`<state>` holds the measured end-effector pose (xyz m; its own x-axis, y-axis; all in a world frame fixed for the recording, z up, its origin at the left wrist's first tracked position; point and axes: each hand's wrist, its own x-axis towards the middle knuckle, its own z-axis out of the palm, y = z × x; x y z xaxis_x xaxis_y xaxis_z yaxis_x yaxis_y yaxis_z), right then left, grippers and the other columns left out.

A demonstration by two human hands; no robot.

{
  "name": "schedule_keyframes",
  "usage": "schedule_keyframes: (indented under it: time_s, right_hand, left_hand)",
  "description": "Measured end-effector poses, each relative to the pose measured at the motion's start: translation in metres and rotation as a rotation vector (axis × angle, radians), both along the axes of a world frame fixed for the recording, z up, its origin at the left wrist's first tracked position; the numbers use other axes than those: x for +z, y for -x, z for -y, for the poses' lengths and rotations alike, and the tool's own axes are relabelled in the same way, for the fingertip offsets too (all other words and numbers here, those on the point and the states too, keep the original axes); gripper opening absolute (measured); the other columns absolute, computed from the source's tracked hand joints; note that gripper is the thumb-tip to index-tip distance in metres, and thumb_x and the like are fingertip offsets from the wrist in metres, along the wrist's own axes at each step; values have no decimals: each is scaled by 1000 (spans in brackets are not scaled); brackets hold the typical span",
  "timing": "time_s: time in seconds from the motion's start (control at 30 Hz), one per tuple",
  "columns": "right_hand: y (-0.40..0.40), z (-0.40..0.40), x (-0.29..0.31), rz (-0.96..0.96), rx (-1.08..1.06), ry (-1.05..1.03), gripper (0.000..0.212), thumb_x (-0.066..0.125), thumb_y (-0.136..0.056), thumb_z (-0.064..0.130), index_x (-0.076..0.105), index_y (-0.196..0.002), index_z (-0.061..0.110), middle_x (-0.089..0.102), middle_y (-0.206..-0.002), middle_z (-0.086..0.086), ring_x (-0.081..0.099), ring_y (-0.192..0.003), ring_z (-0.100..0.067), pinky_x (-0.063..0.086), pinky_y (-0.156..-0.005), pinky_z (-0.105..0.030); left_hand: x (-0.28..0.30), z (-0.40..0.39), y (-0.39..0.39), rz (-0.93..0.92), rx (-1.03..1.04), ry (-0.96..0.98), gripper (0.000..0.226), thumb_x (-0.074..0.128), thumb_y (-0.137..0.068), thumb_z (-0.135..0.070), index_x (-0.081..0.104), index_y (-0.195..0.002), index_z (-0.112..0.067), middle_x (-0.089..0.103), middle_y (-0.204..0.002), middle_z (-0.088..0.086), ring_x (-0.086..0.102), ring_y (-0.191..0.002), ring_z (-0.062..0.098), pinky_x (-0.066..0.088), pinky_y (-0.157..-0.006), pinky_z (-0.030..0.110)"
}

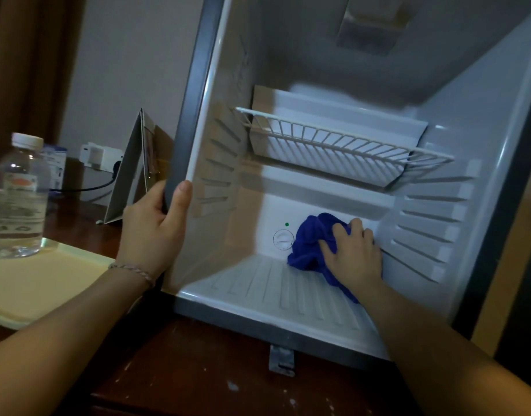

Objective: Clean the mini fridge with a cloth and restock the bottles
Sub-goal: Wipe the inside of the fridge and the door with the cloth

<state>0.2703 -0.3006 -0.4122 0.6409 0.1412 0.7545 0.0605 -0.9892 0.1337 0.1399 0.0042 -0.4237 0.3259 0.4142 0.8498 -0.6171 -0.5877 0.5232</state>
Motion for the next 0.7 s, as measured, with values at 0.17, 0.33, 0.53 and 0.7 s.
schedule_keyframes:
  time_s: [0.17,0.33,0.53,0.7]
  right_hand:
    - [-6,-18,21,140,129,-160,38,57,-95,44,59,-113,10,50,-114,-20,52,-99,-42,47,-81,-51]
    - [-7,-12,27,320,29,124,34,77,-79,32,60,-98,10,52,-105,-19,53,-84,-38,44,-64,-46]
    - [-12,6,25,369,-15,242,34,79,-77,29,57,-94,10,51,-102,-18,49,-85,-37,42,-63,-45]
    - [-16,9,17,369,-14,143,32,75,-82,29,56,-92,6,51,-98,-20,52,-81,-38,44,-59,-44]
  left_hand:
    - [0,2,2,-10,4,17,20,45,-97,-46,51,-80,-36,61,-77,-7,61,-68,1,53,-60,28]
    - [0,1,3,6,-2,6,19,46,-96,-44,50,-80,-36,61,-74,-9,62,-70,0,51,-55,26]
    - [1,0,3,3,-14,2,23,44,-94,-49,55,-89,-30,59,-77,-15,58,-69,-15,47,-55,10]
    - [3,3,8,20,-9,16,21,44,-93,-46,49,-77,-34,56,-70,-13,56,-64,-16,40,-54,2]
